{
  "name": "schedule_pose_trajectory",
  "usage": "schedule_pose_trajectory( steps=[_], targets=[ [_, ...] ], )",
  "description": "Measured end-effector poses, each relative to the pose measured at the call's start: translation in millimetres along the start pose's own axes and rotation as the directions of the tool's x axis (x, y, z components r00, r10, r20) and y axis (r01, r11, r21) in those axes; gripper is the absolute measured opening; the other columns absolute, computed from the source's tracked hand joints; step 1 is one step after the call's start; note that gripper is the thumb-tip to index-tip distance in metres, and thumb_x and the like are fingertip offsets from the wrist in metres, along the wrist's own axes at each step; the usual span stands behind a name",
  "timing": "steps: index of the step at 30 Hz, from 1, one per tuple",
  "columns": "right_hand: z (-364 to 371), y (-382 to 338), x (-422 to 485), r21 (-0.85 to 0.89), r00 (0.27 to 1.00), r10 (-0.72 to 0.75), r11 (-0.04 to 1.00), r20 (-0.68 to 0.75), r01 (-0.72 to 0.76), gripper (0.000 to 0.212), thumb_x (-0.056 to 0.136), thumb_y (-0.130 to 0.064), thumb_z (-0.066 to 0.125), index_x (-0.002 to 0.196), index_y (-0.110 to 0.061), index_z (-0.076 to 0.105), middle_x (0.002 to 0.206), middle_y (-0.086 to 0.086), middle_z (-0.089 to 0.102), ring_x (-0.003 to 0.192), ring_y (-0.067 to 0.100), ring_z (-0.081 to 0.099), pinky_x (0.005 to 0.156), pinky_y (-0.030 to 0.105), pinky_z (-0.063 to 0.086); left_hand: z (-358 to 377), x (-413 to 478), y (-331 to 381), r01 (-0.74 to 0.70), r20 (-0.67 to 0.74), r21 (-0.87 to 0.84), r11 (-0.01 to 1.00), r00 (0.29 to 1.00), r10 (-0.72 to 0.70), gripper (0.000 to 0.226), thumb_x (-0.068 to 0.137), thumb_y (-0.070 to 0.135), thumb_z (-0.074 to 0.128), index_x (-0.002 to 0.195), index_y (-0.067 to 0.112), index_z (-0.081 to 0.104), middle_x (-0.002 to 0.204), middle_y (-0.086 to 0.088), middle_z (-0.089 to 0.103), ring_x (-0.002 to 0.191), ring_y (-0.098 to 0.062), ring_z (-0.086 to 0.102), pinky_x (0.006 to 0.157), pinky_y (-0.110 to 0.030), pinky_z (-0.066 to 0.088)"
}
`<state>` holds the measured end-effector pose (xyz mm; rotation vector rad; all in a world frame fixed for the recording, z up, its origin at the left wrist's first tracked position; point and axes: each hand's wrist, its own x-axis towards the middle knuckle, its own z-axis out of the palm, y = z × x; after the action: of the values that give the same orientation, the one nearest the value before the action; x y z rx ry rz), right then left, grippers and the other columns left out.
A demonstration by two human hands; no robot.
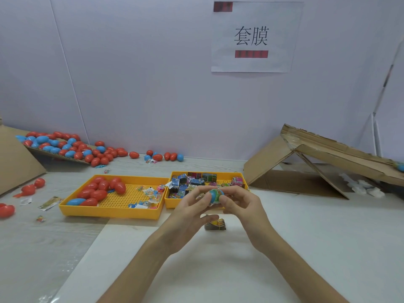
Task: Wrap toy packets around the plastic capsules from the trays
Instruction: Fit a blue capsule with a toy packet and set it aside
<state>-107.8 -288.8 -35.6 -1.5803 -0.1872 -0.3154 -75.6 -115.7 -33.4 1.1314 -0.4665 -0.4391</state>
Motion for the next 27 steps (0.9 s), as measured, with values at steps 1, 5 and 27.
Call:
schedule_pose_trajectory(
  steps=[1,5,27],
  targets=[
    [-0.1,0.2,0.2,0.017,1.0,0.013,1.0,0.0,-0.013,0.033,0.08,-0.036,0.072,0.106,-0.015,0.074,0.099,0.003,0.076,0.096,0.022,0.072,0.078,0.032,0.059,-0.5,0.0,0.0,-0.002,-0.007,0.003,1.0,1.0,0.002,0.039,0.095,0.026,0.062,0.129,0.007,0.059,0.12,-0.011,0.067,0.112,-0.024,0.065,0.086,-0.034,0.054],
    [-2.2,1.6,0.9,0.075,0.999,0.049,0.996,-0.014,-0.048,0.035,0.082,-0.033,0.071,0.109,-0.01,0.074,0.099,0.006,0.075,0.095,0.024,0.072,0.078,0.033,0.059,-0.6,-0.5,0.3,-0.002,-0.019,0.003,1.0,1.0,0.002,0.039,0.091,0.023,0.067,0.127,0.008,0.06,0.116,-0.013,0.068,0.11,-0.026,0.067,0.089,-0.035,0.055],
    [-5.8,-0.5,3.8,0.186,0.996,0.088,0.978,0.018,-0.09,0.026,0.073,-0.032,0.079,0.089,-0.012,0.076,0.099,0.014,0.074,0.091,0.027,0.071,0.077,0.036,0.057,-0.7,2.5,-4.0,-0.026,-0.016,-0.028,0.999,1.0,0.026,0.044,0.087,0.013,0.075,0.127,0.01,0.057,0.117,-0.01,0.071,0.11,-0.031,0.069,0.085,-0.033,0.057]
  ],
)
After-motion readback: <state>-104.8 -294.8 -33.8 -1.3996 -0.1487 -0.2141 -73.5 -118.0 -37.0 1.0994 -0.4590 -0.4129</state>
